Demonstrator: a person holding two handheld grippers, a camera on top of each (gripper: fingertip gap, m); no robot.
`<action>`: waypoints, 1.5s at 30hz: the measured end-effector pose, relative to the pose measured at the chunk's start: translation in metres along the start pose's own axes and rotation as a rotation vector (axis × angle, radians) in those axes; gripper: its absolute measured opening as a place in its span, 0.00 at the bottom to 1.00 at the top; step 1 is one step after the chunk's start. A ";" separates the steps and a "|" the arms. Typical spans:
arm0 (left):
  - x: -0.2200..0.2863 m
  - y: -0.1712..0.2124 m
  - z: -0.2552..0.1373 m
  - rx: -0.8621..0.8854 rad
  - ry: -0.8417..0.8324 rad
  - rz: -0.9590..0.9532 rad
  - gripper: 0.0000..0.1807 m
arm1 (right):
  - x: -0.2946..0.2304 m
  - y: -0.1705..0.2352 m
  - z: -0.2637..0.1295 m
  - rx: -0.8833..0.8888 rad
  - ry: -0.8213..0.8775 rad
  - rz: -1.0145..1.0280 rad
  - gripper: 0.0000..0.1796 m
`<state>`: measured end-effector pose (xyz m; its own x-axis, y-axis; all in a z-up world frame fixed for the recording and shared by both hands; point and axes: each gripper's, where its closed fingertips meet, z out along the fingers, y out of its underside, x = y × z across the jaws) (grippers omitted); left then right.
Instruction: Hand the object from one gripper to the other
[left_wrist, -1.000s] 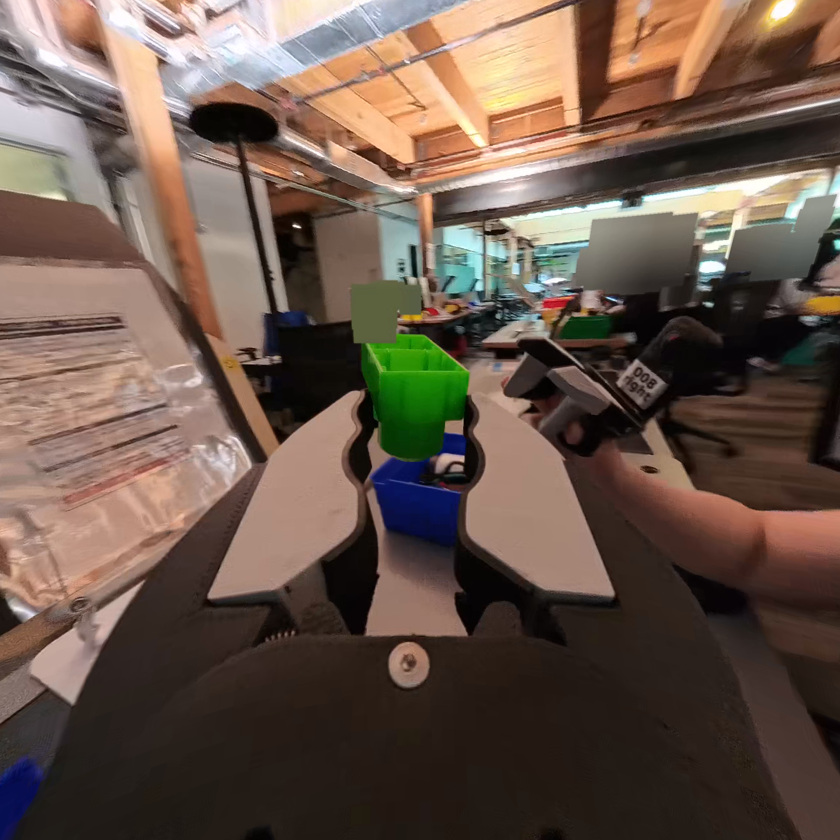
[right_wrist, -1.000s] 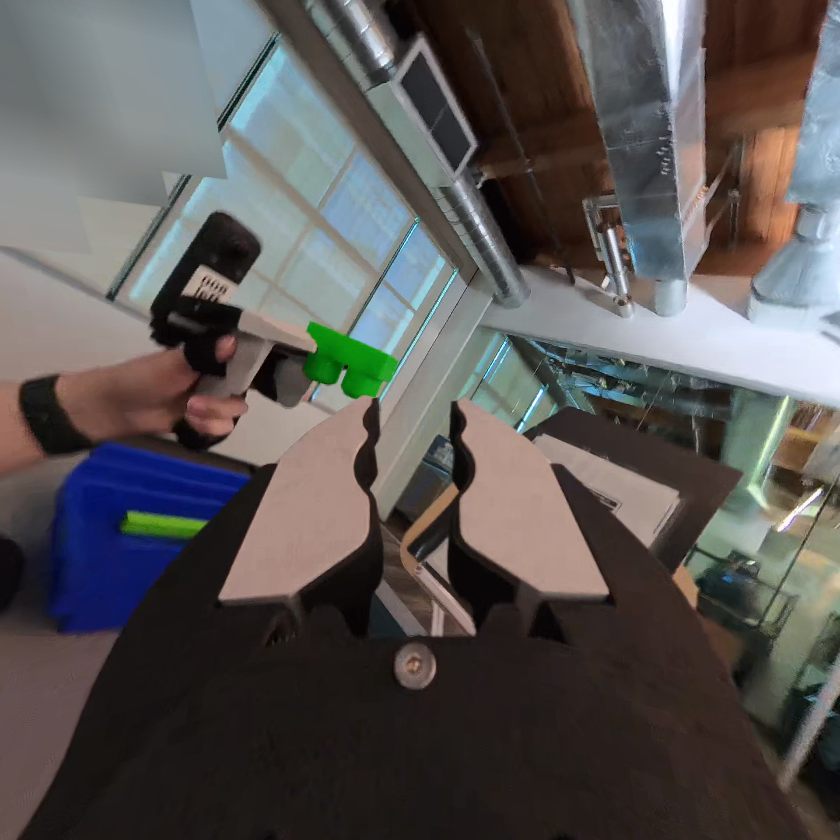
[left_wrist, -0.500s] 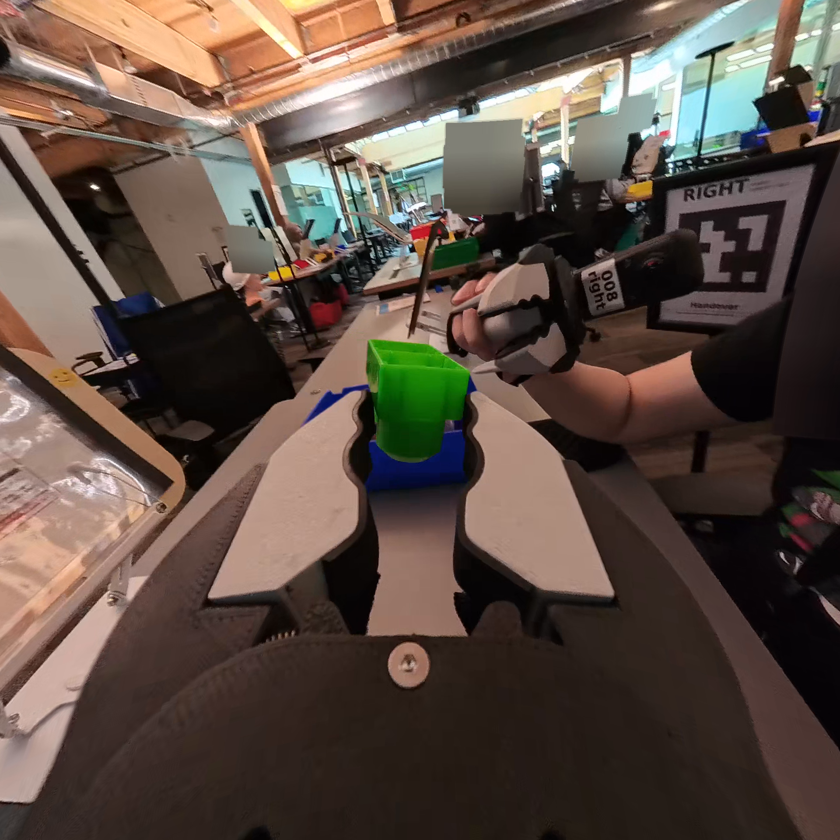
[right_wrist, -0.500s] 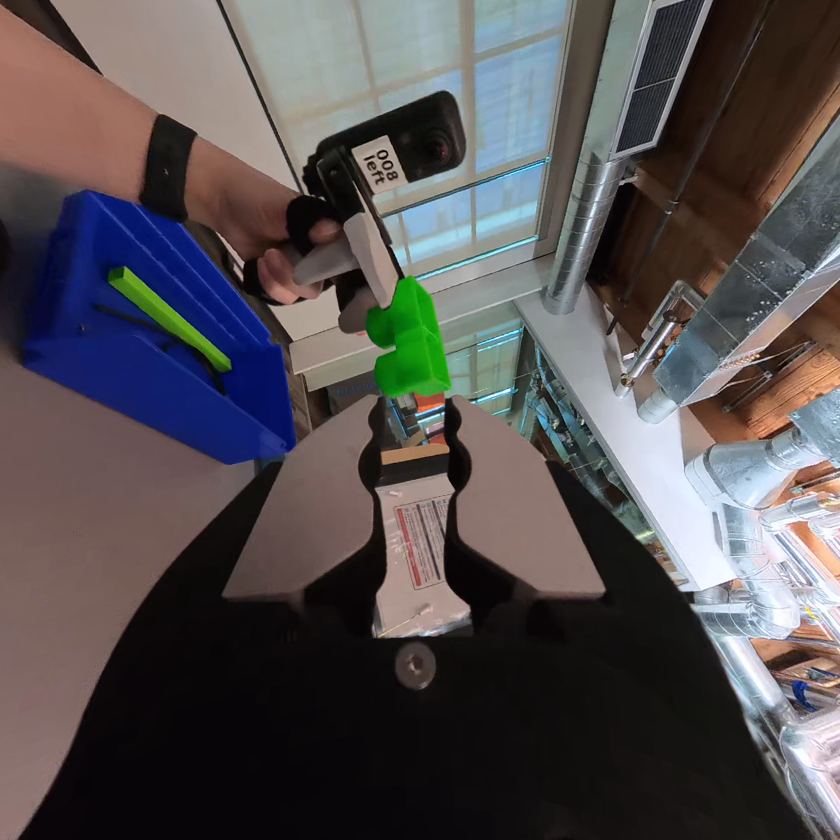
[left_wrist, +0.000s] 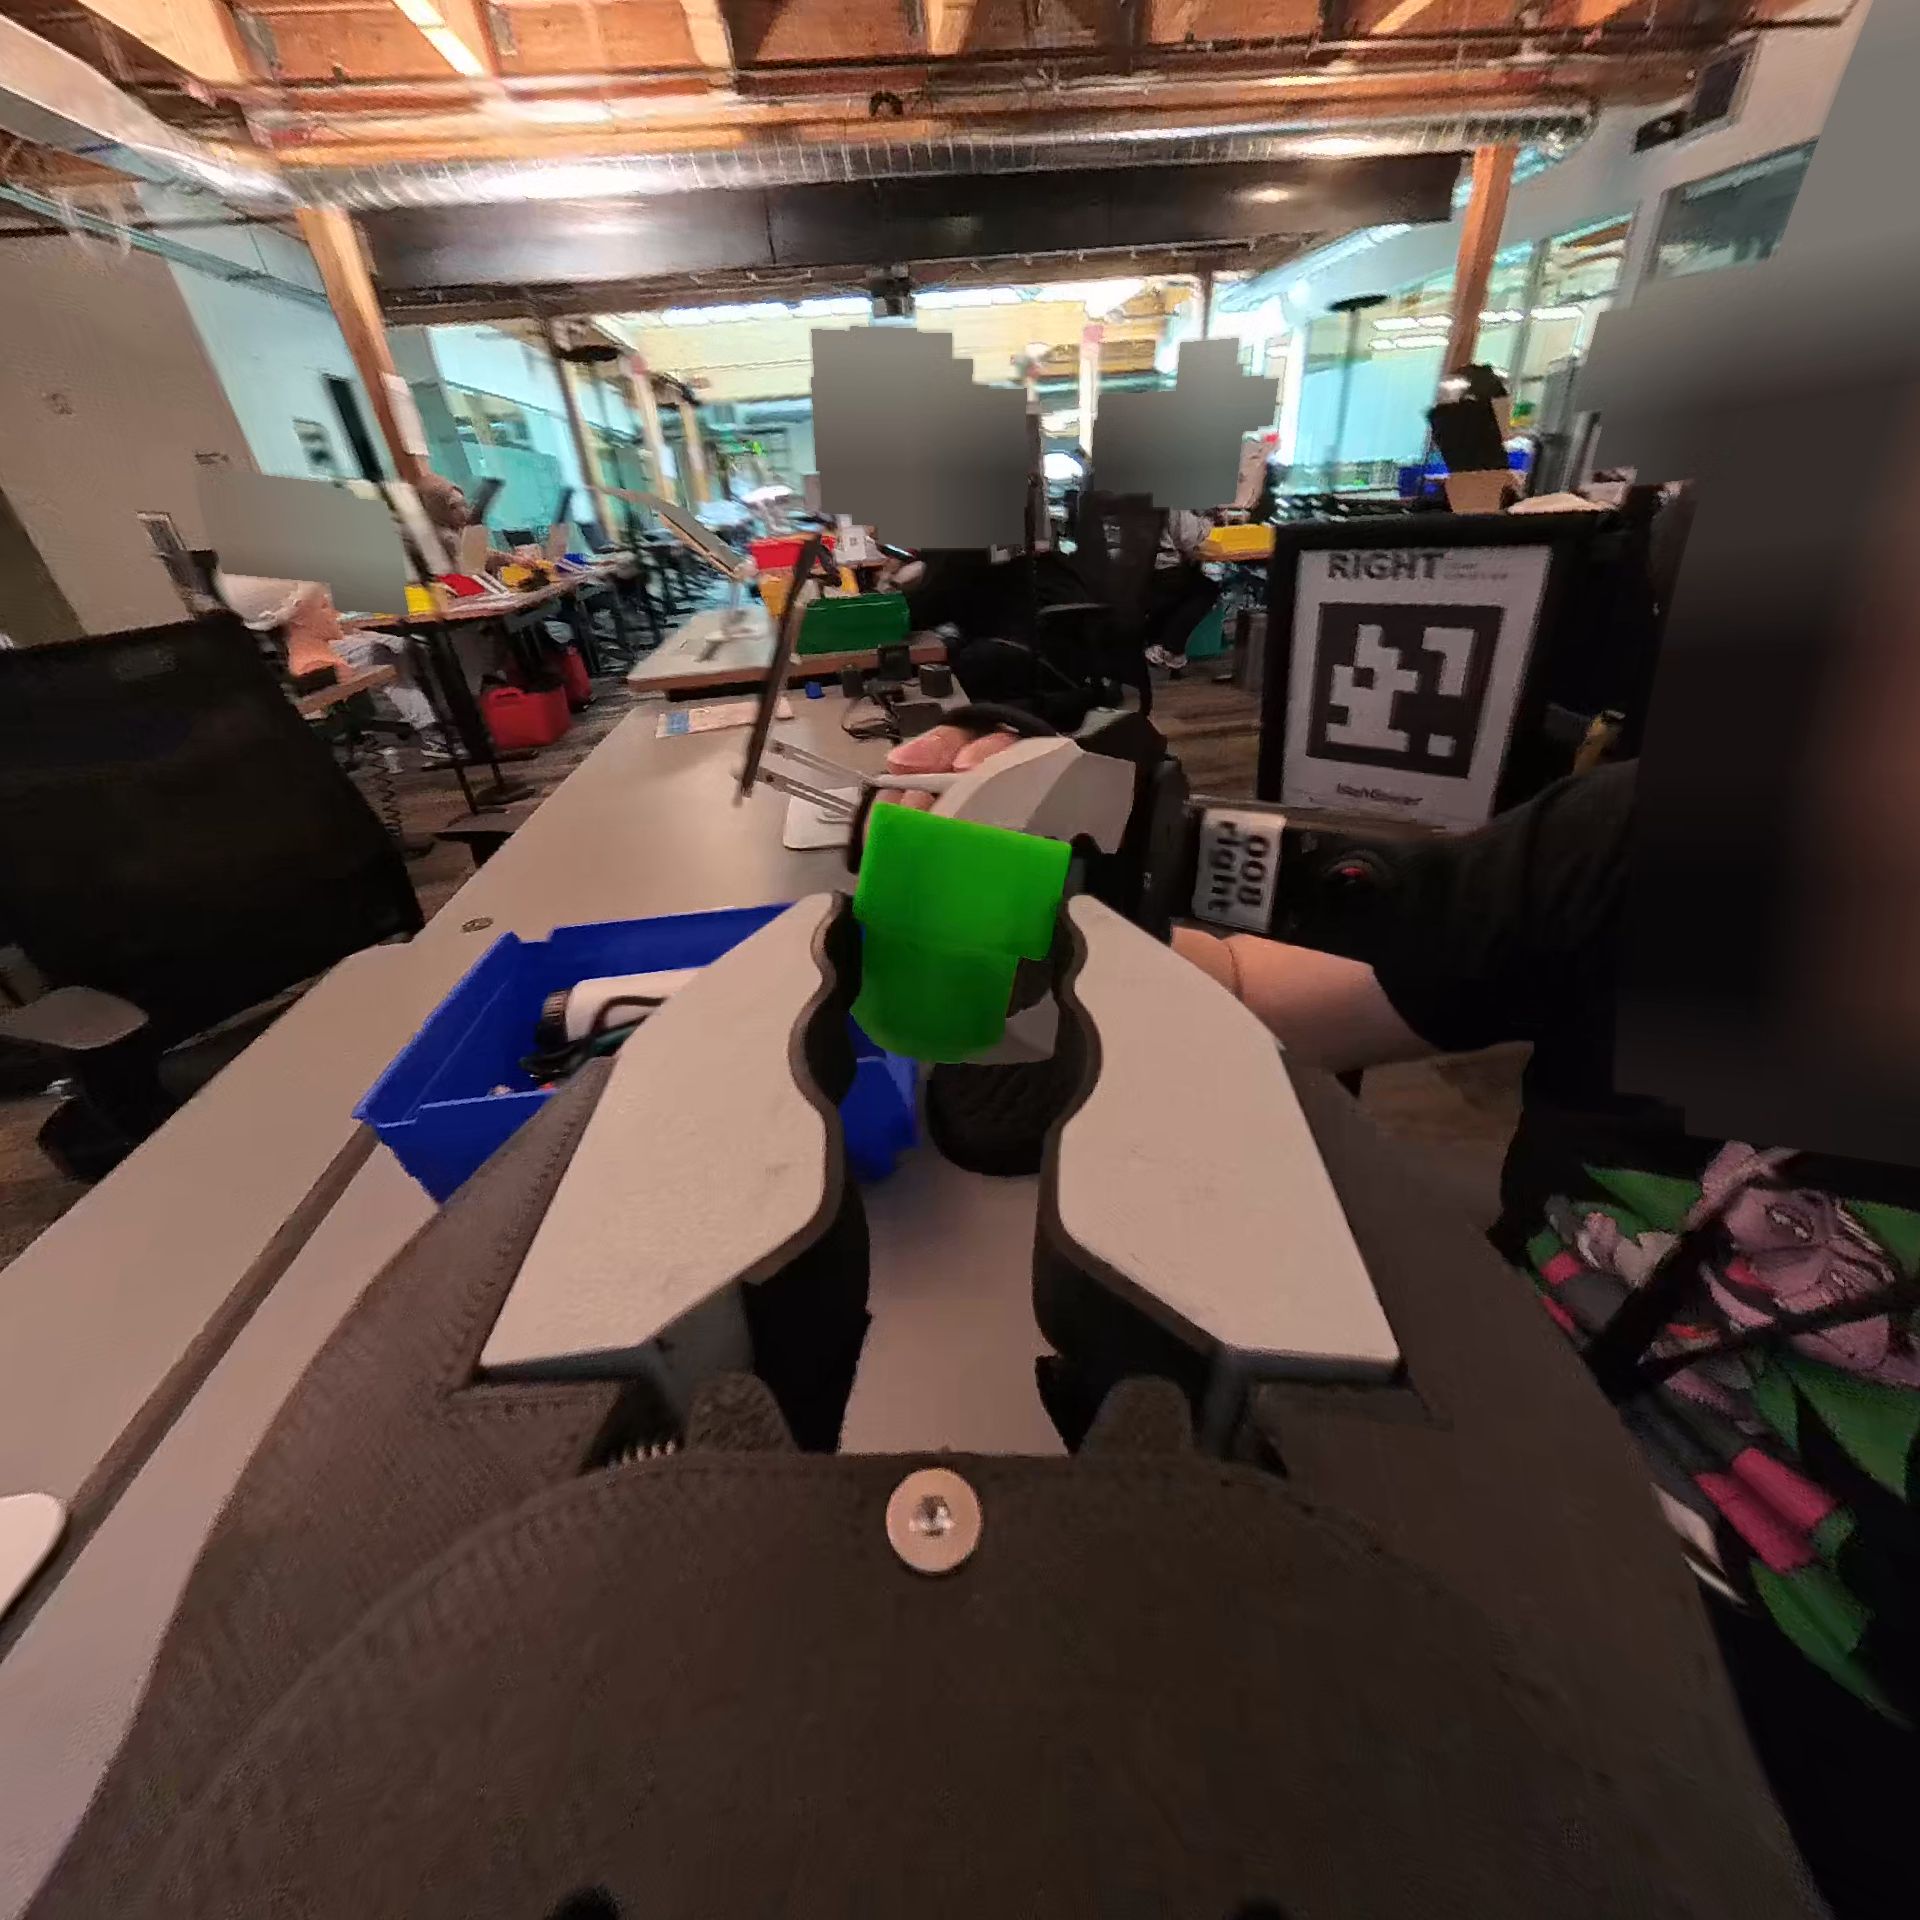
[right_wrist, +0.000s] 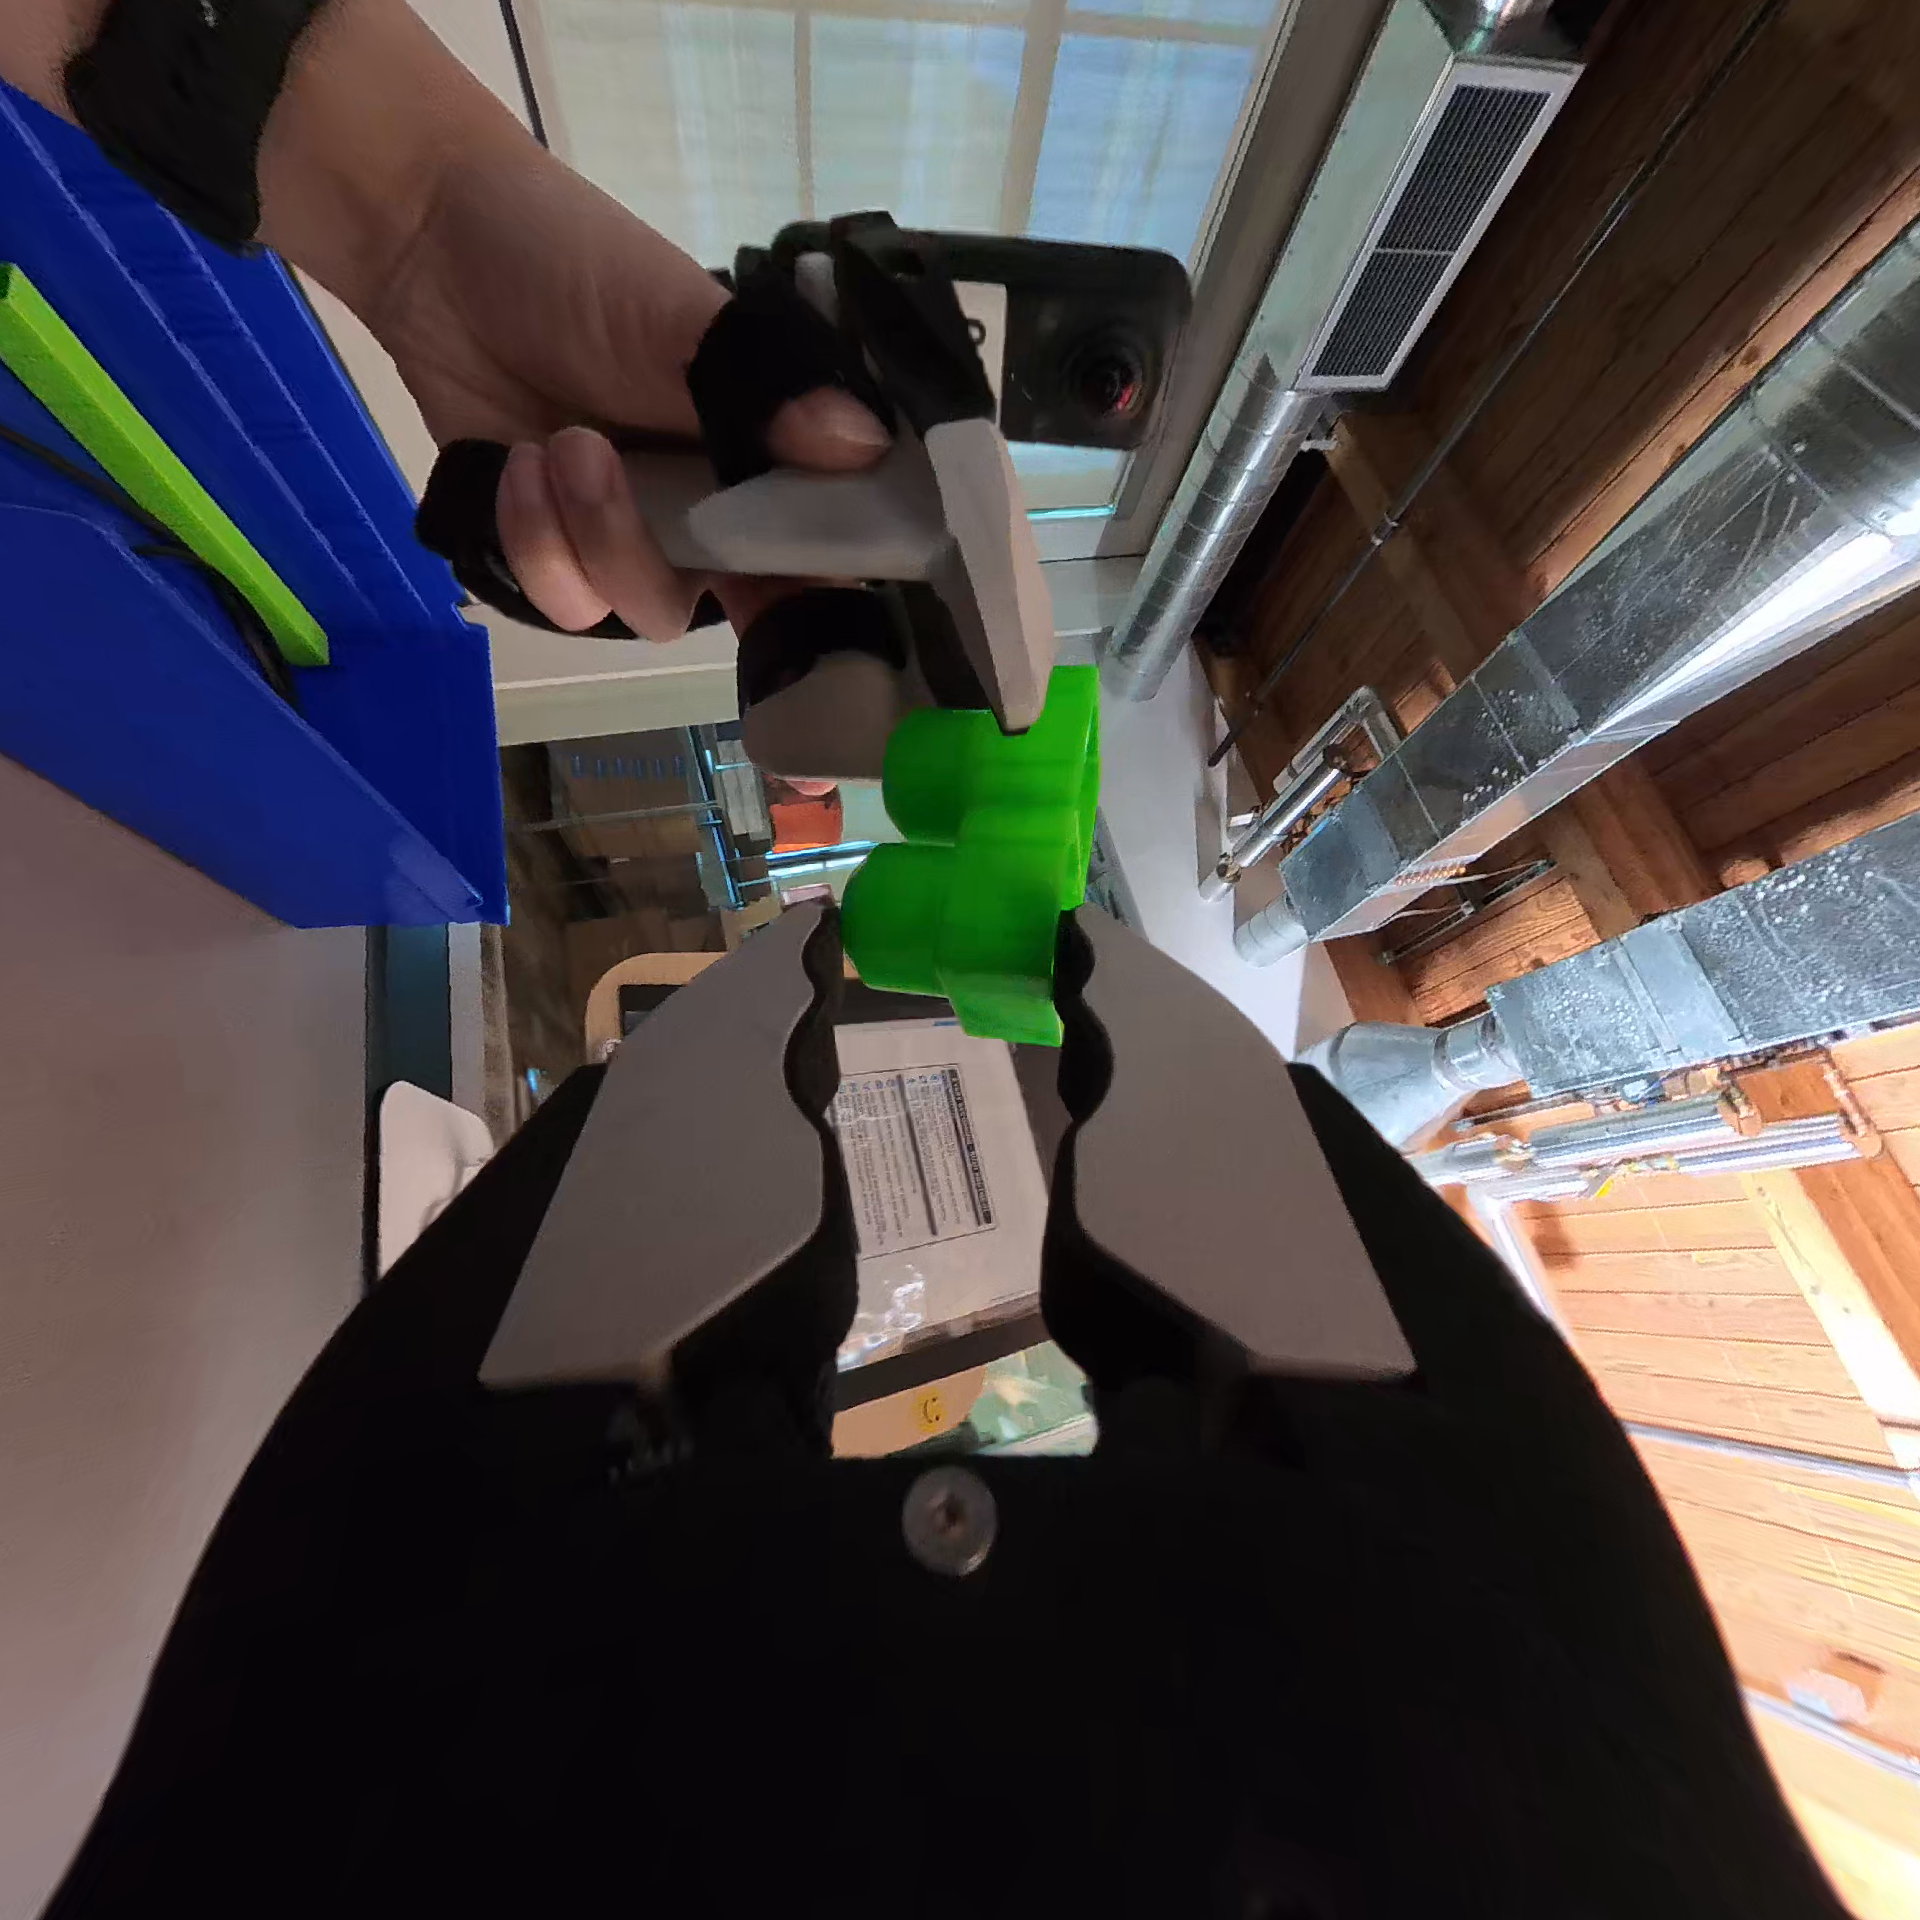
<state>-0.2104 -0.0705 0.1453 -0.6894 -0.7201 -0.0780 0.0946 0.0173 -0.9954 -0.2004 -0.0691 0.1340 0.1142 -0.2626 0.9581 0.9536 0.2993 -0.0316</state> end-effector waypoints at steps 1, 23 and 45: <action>-0.004 -0.002 -0.001 0.019 -0.038 0.020 0.19 | 0.002 0.001 0.000 0.002 0.003 0.030 0.22; -0.084 0.034 -0.003 -0.130 -0.584 0.182 0.33 | -0.042 0.123 0.021 0.550 -0.082 2.824 0.05; -0.100 0.117 0.003 -0.756 -0.664 0.787 0.25 | -0.084 0.052 0.041 -0.036 -0.487 2.460 0.05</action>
<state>-0.1283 0.0018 0.0371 -0.1234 -0.5389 -0.8333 -0.2687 0.8265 -0.4947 -0.1723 0.0062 0.0637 0.4422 0.4689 -0.7646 -0.6711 -0.3927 -0.6288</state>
